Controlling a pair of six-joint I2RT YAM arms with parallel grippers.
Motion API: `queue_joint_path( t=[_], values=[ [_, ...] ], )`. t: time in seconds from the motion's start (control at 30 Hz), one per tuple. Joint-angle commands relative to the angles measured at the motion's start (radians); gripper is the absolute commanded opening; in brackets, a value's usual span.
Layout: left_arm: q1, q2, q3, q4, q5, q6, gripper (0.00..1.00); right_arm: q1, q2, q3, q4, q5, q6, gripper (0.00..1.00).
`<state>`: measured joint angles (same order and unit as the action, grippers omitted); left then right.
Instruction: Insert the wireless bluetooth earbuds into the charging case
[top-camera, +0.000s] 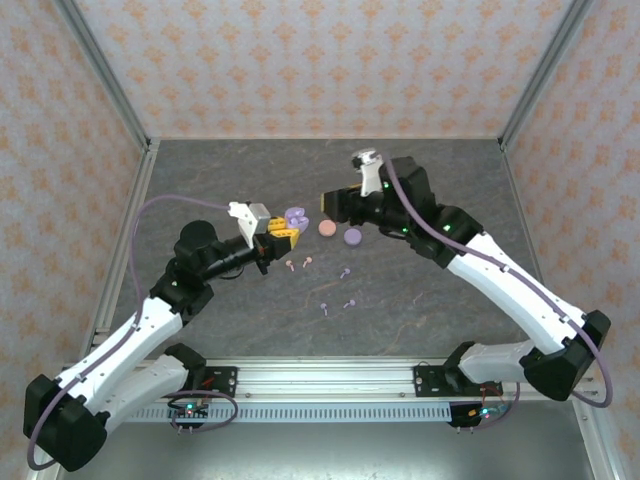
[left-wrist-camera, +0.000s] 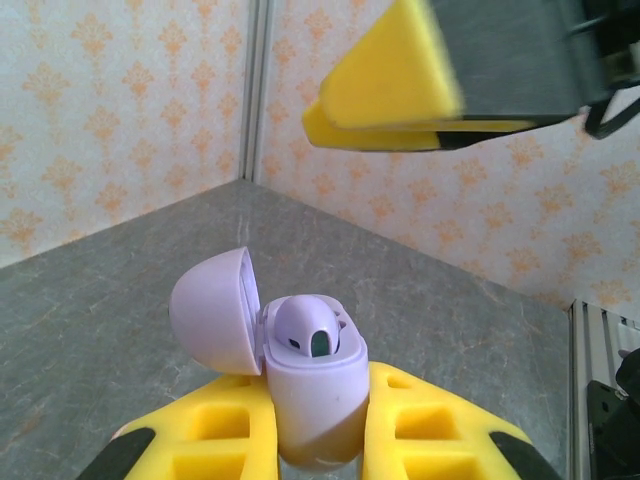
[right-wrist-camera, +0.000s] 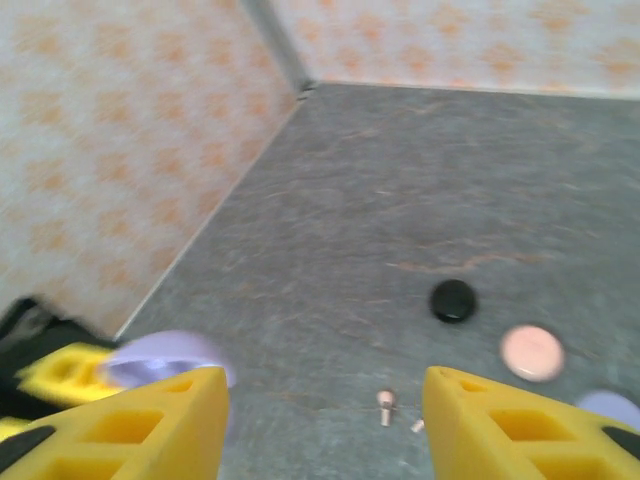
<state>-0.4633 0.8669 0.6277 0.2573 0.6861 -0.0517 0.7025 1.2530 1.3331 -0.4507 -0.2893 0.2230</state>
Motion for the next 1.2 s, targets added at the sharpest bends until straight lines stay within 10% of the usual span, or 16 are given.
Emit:
queue_joint_path(
  t=[0.0, 1.17],
  values=[
    [-0.005, -0.034, -0.01, 0.004, -0.032, 0.028, 0.11, -0.058, 0.006, -0.084, -0.129, 0.05, 0.119, 0.53],
    [-0.004, -0.049, 0.004, -0.052, -0.039, 0.05, 0.11, -0.042, 0.507, -0.278, 0.035, -0.029, 0.269, 0.4]
  ],
)
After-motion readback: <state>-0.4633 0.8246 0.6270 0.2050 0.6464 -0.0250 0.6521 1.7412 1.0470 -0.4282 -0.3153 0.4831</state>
